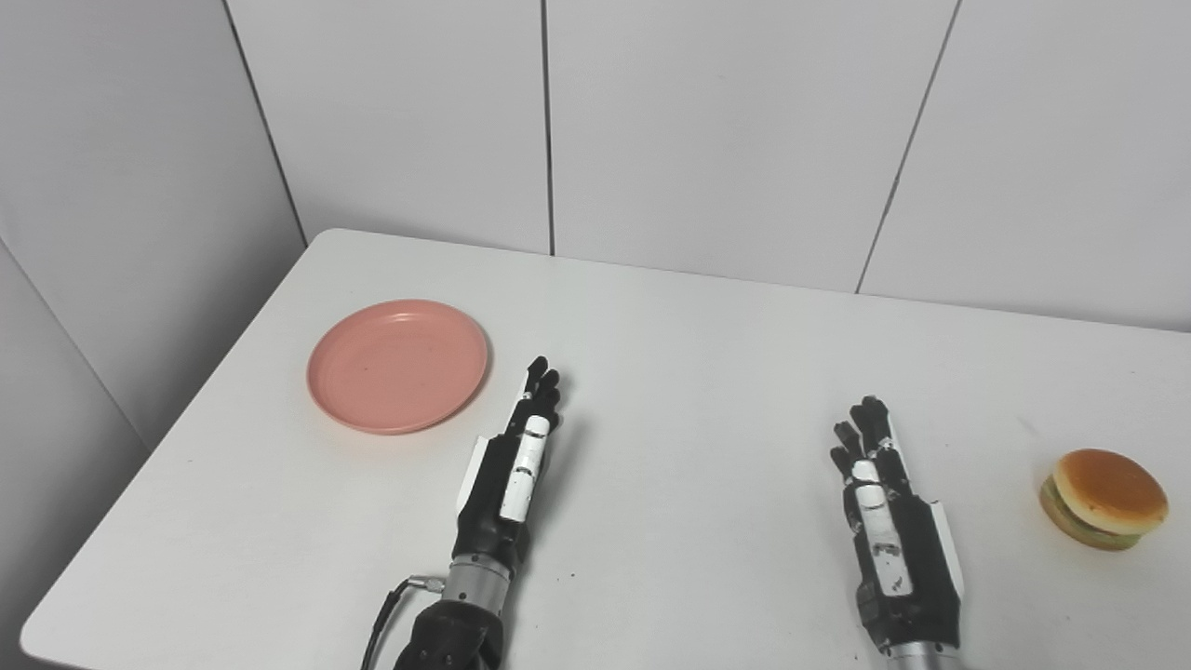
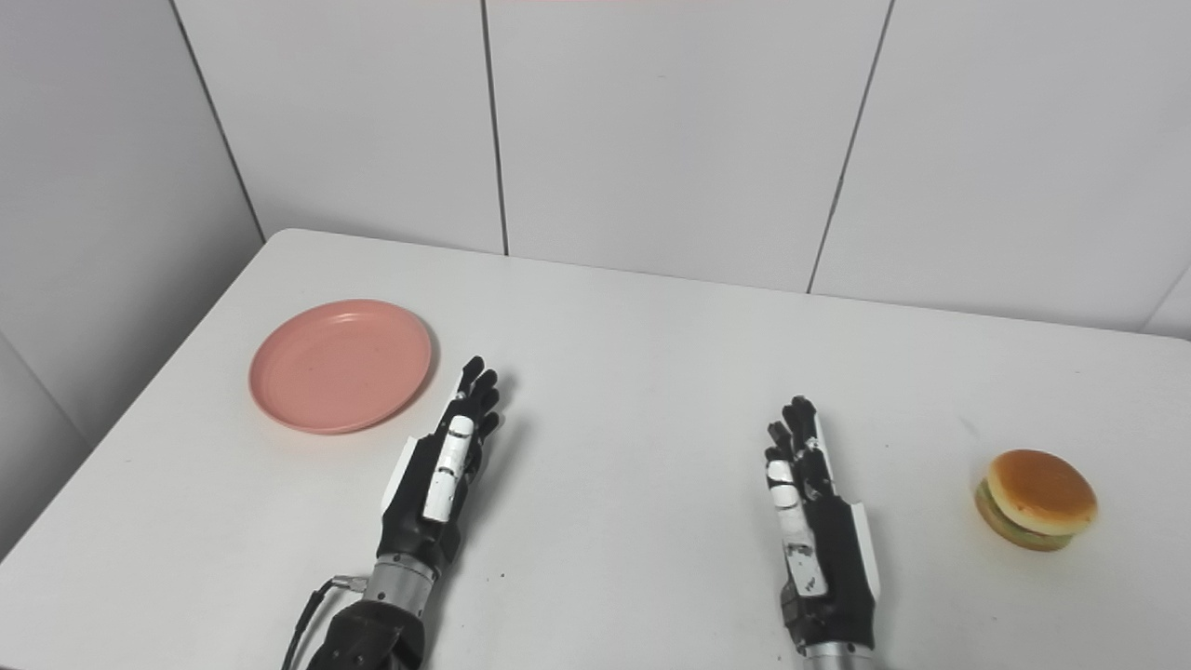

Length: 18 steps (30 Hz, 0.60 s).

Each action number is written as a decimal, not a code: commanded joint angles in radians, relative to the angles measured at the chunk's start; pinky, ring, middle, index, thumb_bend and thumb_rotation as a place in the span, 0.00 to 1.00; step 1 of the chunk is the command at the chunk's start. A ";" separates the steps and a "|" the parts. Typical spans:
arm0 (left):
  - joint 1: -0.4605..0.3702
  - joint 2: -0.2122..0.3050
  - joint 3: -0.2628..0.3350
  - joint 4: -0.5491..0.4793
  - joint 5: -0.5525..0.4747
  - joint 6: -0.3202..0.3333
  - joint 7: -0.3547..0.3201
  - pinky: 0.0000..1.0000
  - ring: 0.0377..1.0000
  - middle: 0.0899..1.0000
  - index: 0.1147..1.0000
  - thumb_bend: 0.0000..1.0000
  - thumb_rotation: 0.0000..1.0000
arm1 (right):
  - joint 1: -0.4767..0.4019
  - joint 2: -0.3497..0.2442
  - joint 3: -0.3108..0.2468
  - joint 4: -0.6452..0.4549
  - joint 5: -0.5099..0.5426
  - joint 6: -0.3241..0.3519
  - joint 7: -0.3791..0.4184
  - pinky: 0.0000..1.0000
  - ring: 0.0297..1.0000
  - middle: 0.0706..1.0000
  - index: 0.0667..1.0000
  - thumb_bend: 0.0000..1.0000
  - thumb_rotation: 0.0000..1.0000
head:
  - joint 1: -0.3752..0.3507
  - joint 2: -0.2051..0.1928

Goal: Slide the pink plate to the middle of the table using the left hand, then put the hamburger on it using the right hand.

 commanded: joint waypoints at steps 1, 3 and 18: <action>-0.011 0.004 0.028 0.017 -0.025 -0.015 0.016 1.00 1.00 1.00 1.00 0.57 1.00 | 0.069 -0.043 -0.026 0.111 0.005 -0.040 0.020 1.00 0.99 1.00 0.99 0.56 0.80 | 0.003 -0.002; -0.032 0.010 0.047 -0.001 -0.053 -0.005 0.010 1.00 1.00 1.00 1.00 0.58 1.00 | 0.067 -0.044 -0.029 0.117 0.008 -0.043 0.022 1.00 0.98 1.00 0.98 0.54 0.80 | 0.005 -0.005; -0.136 0.098 0.218 -0.035 -0.070 -0.061 0.107 0.94 0.91 0.89 0.88 0.67 1.00 | 0.060 -0.052 -0.029 0.142 0.011 -0.060 0.036 1.00 1.00 1.00 0.99 0.51 0.80 | 0.015 -0.022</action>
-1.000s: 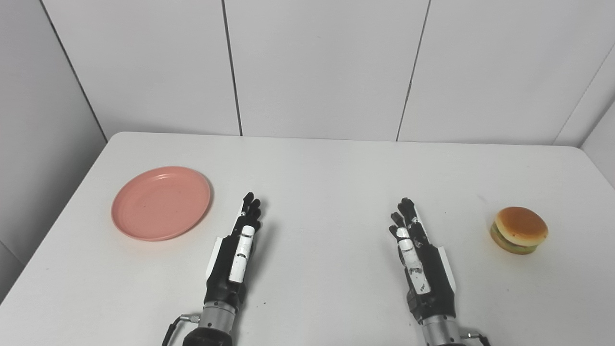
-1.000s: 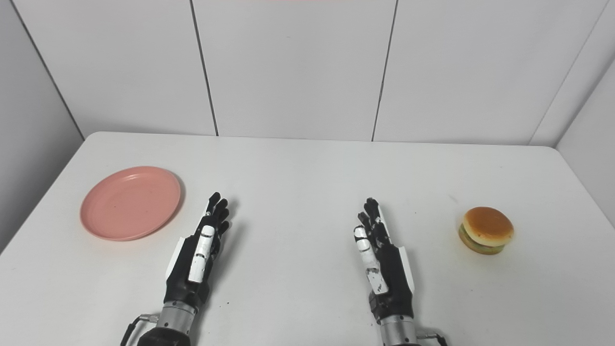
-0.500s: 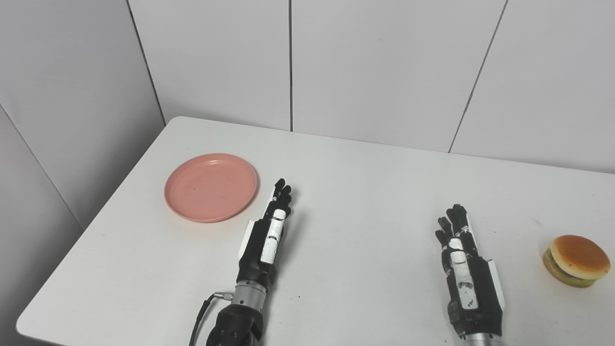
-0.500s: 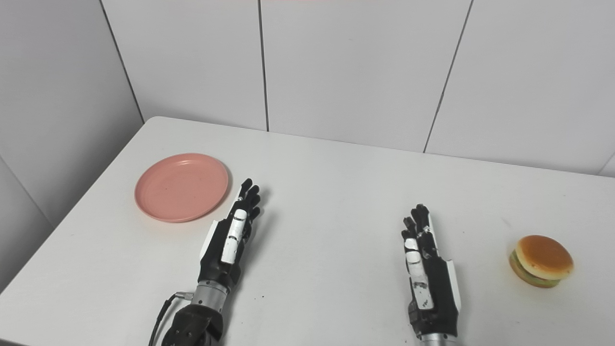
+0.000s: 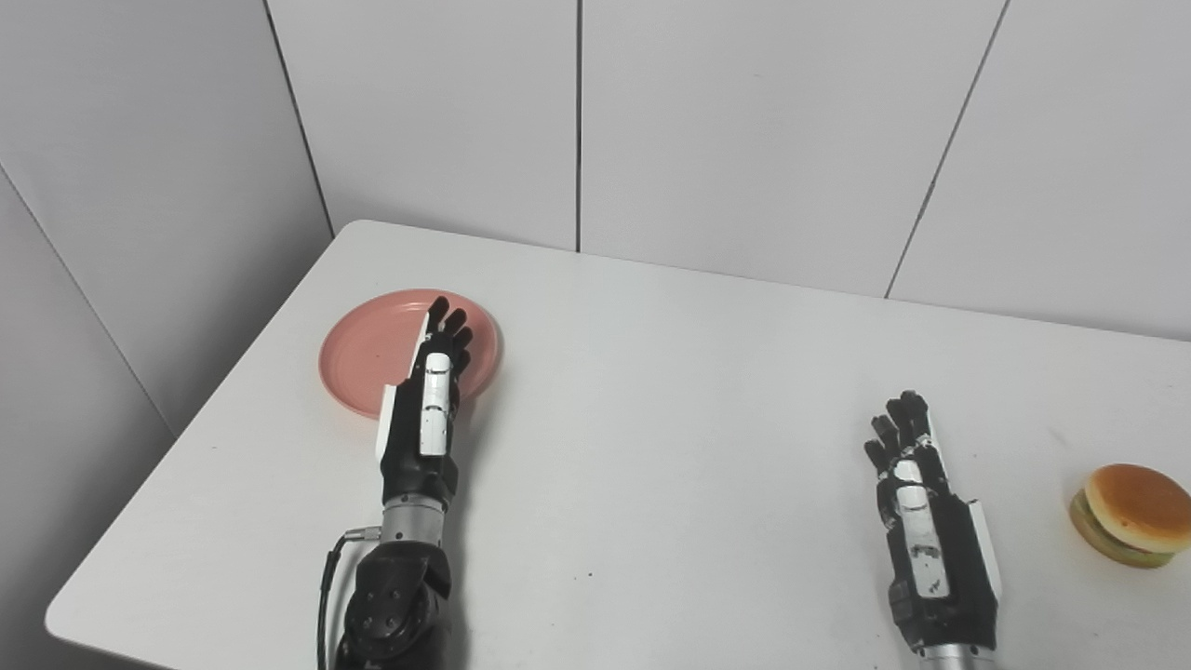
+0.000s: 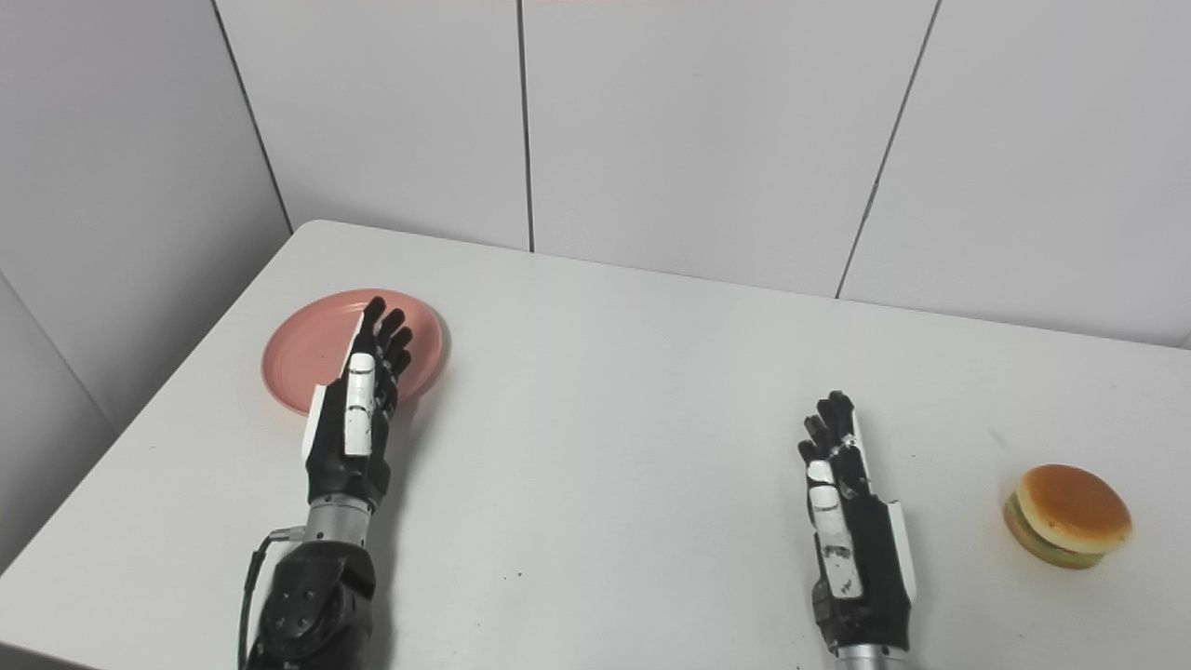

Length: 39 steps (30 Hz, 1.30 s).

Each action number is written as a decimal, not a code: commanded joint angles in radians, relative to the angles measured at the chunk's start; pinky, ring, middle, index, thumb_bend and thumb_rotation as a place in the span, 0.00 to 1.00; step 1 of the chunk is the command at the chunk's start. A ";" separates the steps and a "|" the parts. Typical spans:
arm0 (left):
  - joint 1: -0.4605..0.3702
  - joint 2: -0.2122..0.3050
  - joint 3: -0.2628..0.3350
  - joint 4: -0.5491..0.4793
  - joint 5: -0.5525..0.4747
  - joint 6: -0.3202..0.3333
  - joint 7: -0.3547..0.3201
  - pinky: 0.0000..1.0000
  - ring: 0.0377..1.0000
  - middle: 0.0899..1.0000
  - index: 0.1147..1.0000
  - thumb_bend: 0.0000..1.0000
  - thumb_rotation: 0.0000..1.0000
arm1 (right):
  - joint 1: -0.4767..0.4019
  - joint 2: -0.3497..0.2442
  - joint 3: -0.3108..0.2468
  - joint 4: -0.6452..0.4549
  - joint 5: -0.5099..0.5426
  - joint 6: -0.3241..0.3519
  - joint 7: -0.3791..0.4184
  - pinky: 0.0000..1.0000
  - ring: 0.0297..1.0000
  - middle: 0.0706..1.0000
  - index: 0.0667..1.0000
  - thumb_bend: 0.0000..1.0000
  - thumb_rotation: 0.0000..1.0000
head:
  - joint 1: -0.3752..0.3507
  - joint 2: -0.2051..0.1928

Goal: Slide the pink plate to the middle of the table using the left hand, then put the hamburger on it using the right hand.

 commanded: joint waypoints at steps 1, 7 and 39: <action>-0.038 0.035 0.021 -0.005 -0.002 -0.054 0.013 0.94 0.91 0.89 0.88 0.68 1.00 | 0.082 -0.031 -0.020 0.122 0.002 -0.027 0.015 1.00 1.00 1.00 0.99 0.52 0.80 | 0.000 0.001; -0.081 0.102 0.110 0.074 -0.031 -0.090 0.037 0.93 0.87 0.85 0.84 0.70 1.00 | 0.080 -0.026 -0.022 0.123 0.003 -0.020 0.010 1.00 0.99 1.00 0.98 0.54 0.78 | 0.001 -0.005; -0.198 0.275 0.225 0.410 -0.027 -0.197 0.177 0.82 0.79 0.78 0.79 0.71 1.00 | 0.081 -0.036 -0.021 0.122 0.017 -0.009 0.024 1.00 0.99 1.00 0.98 0.52 0.74 | 0.025 -0.004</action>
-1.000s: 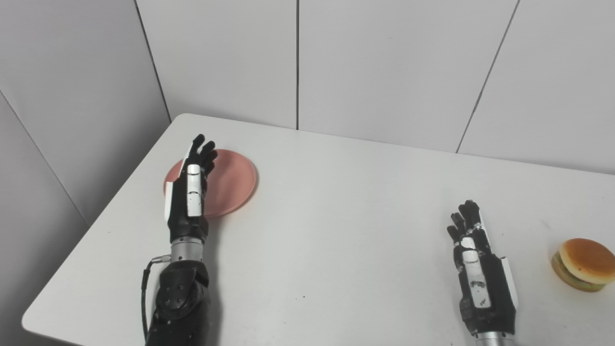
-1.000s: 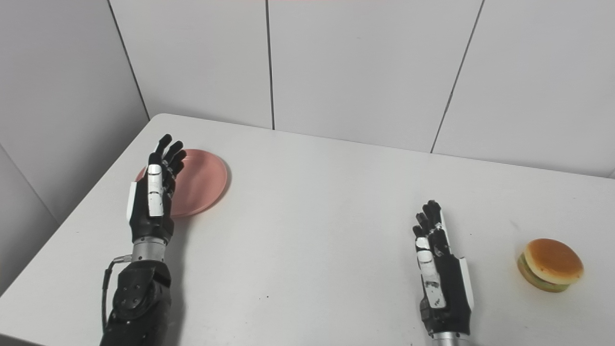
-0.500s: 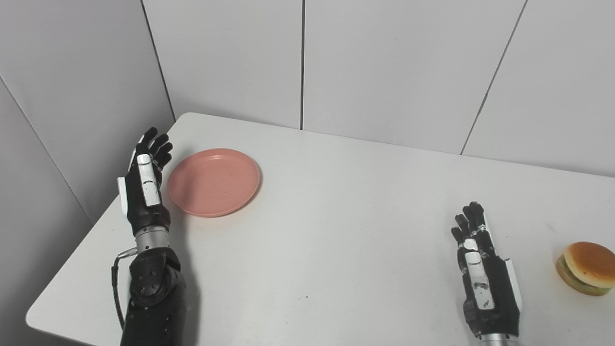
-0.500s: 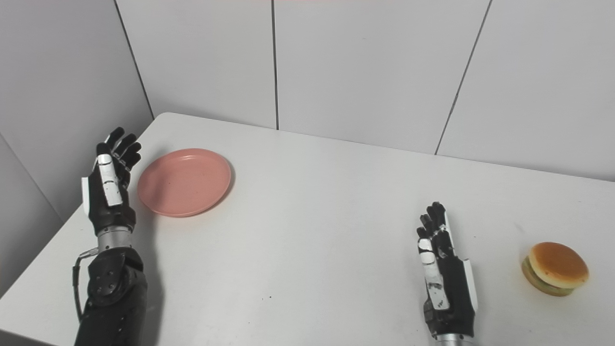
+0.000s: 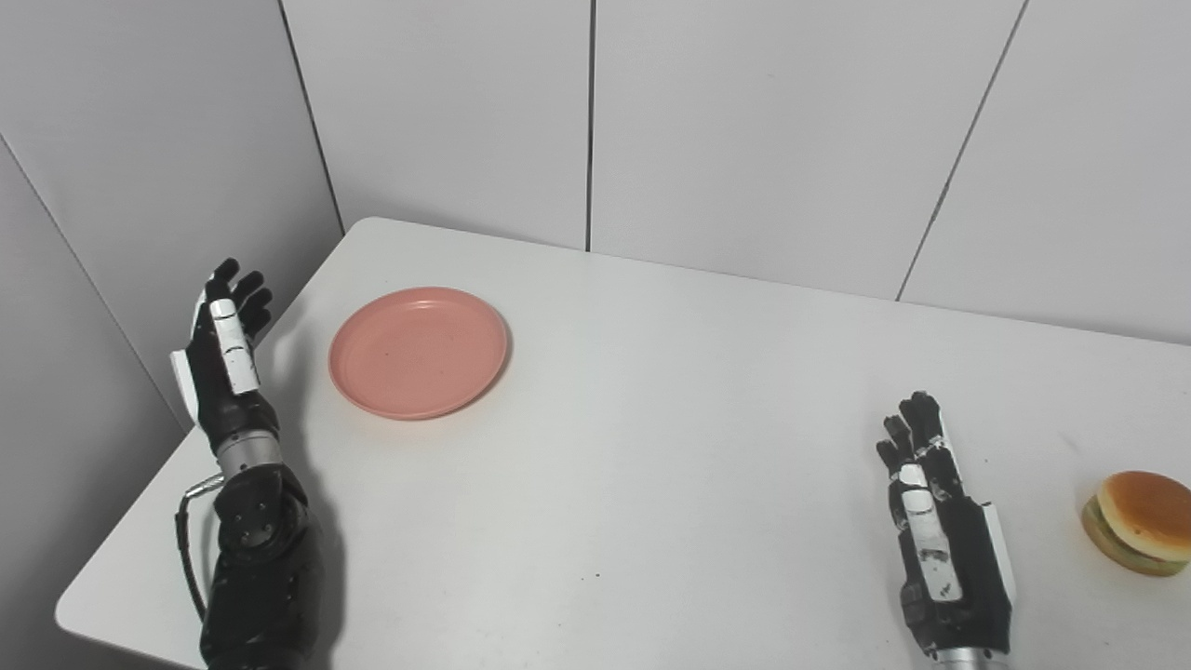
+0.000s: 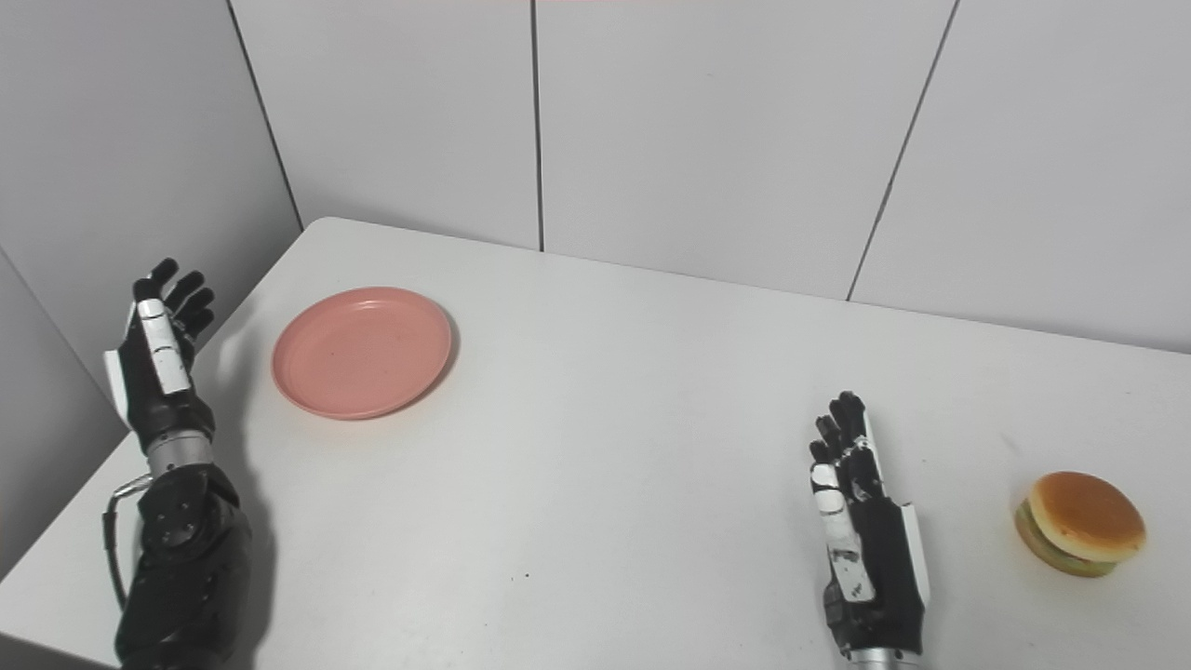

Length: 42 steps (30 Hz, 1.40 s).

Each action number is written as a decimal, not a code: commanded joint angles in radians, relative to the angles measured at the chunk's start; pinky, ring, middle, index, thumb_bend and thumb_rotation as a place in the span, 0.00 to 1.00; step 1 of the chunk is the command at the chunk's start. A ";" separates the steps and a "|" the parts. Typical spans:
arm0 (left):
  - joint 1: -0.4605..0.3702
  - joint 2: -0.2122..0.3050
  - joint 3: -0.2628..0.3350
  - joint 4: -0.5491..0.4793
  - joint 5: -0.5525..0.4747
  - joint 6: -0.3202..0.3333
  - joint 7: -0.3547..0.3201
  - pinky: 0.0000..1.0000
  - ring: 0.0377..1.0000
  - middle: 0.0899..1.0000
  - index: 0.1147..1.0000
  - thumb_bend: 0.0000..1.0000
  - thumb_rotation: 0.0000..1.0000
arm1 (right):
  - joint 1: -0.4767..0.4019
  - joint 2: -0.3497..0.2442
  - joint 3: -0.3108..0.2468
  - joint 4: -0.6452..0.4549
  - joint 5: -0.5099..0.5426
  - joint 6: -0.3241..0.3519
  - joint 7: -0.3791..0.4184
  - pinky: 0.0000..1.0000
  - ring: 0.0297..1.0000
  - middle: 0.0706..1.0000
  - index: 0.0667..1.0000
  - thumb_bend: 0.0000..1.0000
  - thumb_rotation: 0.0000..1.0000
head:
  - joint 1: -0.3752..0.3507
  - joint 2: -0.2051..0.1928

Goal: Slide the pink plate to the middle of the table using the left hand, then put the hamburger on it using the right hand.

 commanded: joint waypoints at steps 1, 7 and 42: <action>-0.046 0.033 -0.012 0.004 0.016 -0.044 -0.006 0.83 0.80 0.78 0.79 0.70 1.00 | 0.089 -0.030 -0.017 0.113 -0.001 -0.009 0.015 1.00 0.99 1.00 0.98 0.52 0.74 | 0.001 0.000; -0.065 0.043 -0.023 0.047 0.011 -0.027 -0.001 0.84 0.82 0.81 0.81 0.73 1.00 | 0.089 -0.034 -0.016 0.114 0.000 -0.015 0.020 1.00 0.99 1.00 0.98 0.52 0.74 | -0.004 0.002; -0.054 0.012 -0.170 -0.004 -0.092 0.220 -0.229 0.91 0.89 0.87 0.87 0.67 1.00 | 0.106 -0.037 -0.022 0.081 -0.033 -0.012 0.010 1.00 0.98 0.99 0.98 0.57 0.80 | -0.026 0.027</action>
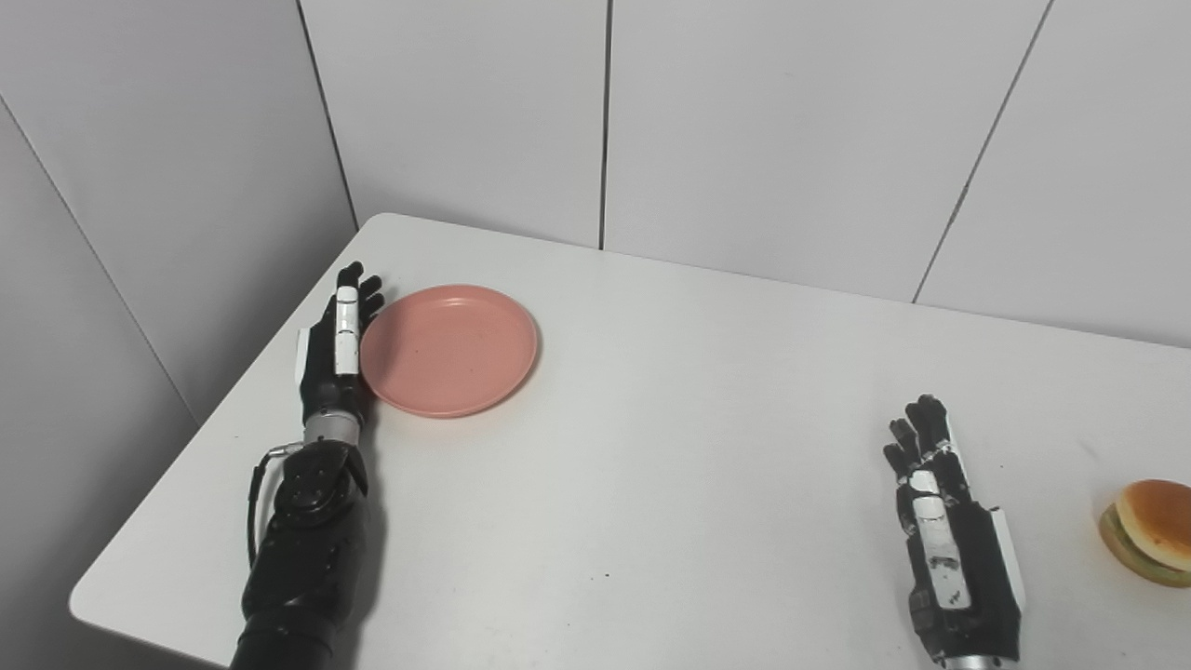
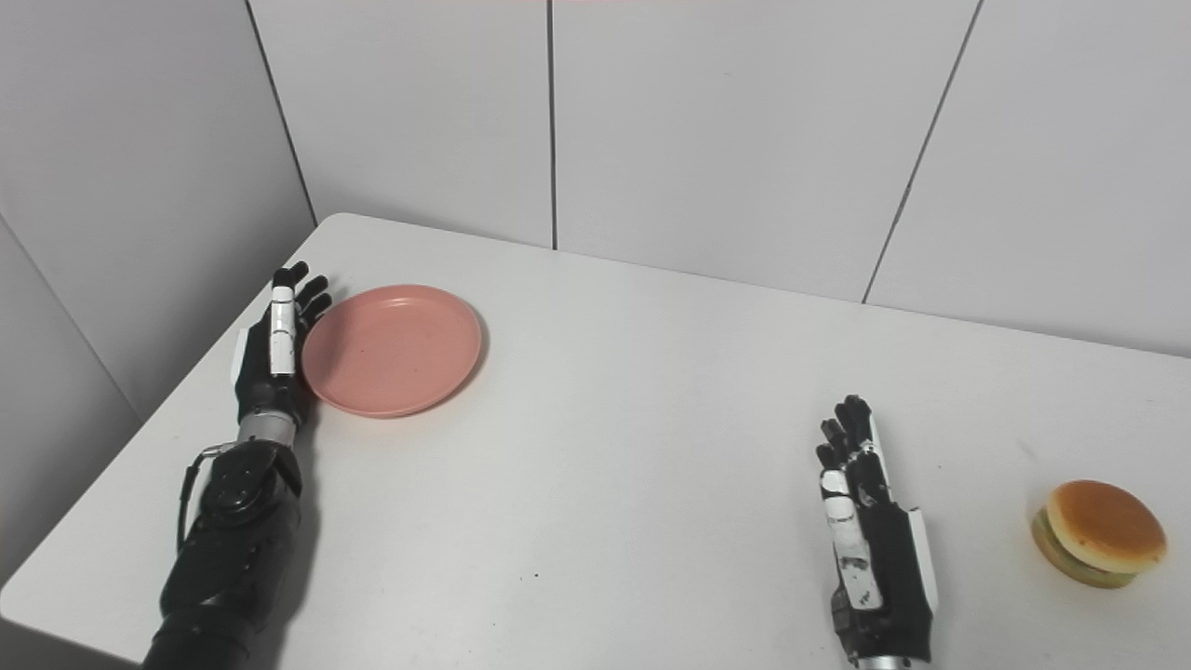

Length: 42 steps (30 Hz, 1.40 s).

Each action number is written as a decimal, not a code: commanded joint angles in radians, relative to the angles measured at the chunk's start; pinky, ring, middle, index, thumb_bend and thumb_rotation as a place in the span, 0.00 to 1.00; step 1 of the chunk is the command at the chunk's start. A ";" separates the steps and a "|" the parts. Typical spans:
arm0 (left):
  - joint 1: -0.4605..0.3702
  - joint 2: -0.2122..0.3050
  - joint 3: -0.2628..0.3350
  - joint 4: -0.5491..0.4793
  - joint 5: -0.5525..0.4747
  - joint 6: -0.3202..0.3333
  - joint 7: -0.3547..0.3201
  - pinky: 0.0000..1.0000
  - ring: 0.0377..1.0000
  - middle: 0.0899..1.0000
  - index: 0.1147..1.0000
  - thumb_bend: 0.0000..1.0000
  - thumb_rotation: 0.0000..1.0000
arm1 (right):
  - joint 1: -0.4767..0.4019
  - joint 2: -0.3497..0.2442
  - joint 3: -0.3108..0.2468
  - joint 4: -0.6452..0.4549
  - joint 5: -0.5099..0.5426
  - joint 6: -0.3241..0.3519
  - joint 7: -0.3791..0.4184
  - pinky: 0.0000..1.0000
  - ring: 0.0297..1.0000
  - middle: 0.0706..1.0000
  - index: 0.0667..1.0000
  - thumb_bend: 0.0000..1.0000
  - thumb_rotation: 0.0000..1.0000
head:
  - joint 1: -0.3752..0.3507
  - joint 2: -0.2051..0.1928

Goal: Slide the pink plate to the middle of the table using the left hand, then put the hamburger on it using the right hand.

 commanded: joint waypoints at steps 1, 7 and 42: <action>-0.009 -0.004 -0.013 -0.025 -0.027 0.036 -0.041 0.91 0.89 0.87 0.86 0.67 1.00 | 0.094 -0.030 -0.022 0.099 -0.011 -0.011 -0.004 1.00 0.98 0.99 0.98 0.57 0.80 | -0.003 0.000; -0.010 -0.019 -0.018 -0.028 -0.058 0.047 -0.078 0.90 0.88 0.85 0.86 0.68 1.00 | 0.087 -0.030 -0.022 0.114 -0.021 -0.025 -0.007 1.00 0.97 0.99 0.97 0.58 0.81 | -0.015 -0.005; 0.076 -0.158 -0.189 -0.138 -0.039 0.078 -0.235 0.92 0.87 0.86 0.85 0.66 1.00 | 0.065 0.032 -0.010 0.153 -0.068 -0.037 -0.065 0.97 0.96 0.97 0.95 0.65 0.77 | -0.205 -0.011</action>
